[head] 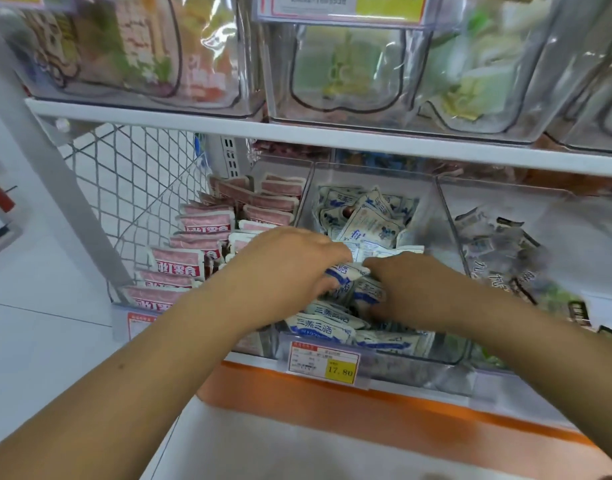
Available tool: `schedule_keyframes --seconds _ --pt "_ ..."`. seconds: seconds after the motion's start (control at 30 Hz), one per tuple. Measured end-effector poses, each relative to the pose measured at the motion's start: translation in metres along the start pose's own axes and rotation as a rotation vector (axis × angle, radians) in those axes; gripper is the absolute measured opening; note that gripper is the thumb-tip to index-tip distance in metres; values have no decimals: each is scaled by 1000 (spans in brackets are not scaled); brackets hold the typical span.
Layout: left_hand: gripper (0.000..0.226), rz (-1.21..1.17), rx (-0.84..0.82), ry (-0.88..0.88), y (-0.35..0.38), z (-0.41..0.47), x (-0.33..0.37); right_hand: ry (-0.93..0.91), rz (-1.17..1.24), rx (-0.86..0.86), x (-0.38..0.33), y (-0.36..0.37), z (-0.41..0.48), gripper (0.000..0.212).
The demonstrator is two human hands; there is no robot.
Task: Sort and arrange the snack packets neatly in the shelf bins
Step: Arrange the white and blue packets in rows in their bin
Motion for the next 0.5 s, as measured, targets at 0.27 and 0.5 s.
schedule_keyframes --seconds 0.27,0.5 --pt "24 6 -185 66 10 16 -14 -157 -101 -147 4 -1 -21 22" --pt "39 -21 -70 122 23 -14 3 -126 65 -383 15 -16 -32 25"
Point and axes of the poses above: each hand's wrist, its own z-axis towards the middle knuckle, its own y-axis out of the palm, x = y × z, the point moved 5 cm from there along z, towards the middle knuckle, and after that the axes turned 8 degrees about -x, right-handed, at the moved point
